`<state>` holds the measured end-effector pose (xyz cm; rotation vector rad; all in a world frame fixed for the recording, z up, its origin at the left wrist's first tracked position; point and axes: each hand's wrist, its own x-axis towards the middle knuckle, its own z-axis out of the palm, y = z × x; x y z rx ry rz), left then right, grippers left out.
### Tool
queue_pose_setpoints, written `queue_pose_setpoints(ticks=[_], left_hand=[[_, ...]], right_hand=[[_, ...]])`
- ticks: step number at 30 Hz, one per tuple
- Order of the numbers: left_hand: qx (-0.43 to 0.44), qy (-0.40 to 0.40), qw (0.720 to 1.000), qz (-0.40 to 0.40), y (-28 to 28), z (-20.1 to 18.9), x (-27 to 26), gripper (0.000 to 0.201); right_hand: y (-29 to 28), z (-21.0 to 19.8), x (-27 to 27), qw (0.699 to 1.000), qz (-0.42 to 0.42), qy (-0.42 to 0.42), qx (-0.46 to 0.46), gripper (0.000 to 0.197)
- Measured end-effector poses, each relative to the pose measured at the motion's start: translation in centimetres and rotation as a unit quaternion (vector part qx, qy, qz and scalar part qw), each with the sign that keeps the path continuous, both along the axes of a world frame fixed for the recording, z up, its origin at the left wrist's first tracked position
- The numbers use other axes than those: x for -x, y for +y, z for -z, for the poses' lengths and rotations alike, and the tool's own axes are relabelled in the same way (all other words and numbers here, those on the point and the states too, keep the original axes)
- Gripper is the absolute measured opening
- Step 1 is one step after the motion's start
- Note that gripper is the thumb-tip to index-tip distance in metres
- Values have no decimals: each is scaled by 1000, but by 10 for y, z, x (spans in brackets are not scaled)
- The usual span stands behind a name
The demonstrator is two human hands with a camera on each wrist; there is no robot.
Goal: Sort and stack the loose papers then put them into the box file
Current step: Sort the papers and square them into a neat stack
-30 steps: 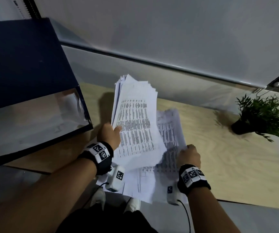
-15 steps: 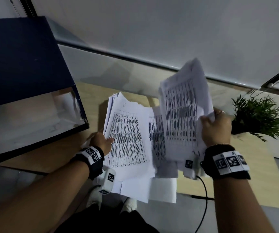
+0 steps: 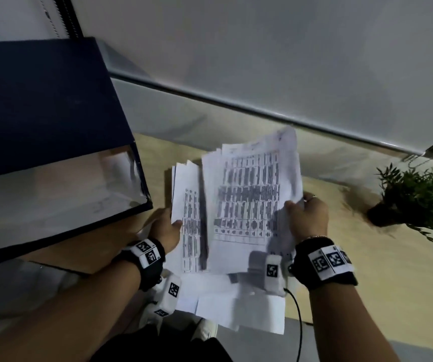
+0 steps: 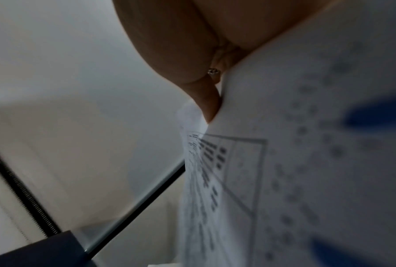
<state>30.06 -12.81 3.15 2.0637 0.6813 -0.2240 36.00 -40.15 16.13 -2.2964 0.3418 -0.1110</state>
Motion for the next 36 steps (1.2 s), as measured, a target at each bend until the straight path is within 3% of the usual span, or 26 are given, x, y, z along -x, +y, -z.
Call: queue_pose_setpoints(ticks=[4, 10, 13, 16, 20, 22, 24, 26, 28, 30, 33, 34, 35, 36], left_hand=[[23, 12, 1000, 7, 2, 2, 1, 32], [82, 19, 996, -13, 0, -7, 3, 36], [160, 7, 987, -32, 3, -5, 4, 64], [191, -5, 979, -66, 8, -2, 5, 53], [264, 22, 958, -110, 6, -9, 5, 70], [213, 34, 975, -60, 3, -10, 3, 68], [97, 66, 993, -18, -2, -9, 0, 69], [13, 58, 998, 3, -7, -7, -2, 67], [-16, 22, 1000, 6, -12, -10, -1, 59], [7, -59, 998, 22, -15, -16, -2, 54], [65, -200, 975, 65, -18, -39, -2, 50], [96, -228, 966, 76, -20, -46, -3, 51], [137, -254, 954, 82, -22, -53, -5, 51], [182, -269, 943, 79, -26, -64, -6, 49]], right_hand=[[0, -8, -14, 998, -4, -33, -45, 17], [6, -35, -16, 956, 12, -93, -277, 14], [11, -27, -15, 976, 3, -67, -205, 10], [12, 25, -14, 989, 4, 32, -146, 23], [15, 89, -7, 983, -19, 180, 5, 44], [28, 102, -1, 971, -56, 218, 76, 41], [46, 107, 7, 962, -88, 237, 106, 39], [55, 115, 15, 958, -111, 235, 124, 41], [53, 121, 18, 957, -106, 239, 130, 37], [44, 121, 16, 968, -79, 222, 89, 41], [21, 105, 5, 980, -29, 183, -79, 91], [13, 95, 1, 976, -18, 165, -142, 100], [6, 81, -2, 970, -9, 138, -202, 97], [1, 67, -5, 963, -8, 100, -248, 83]])
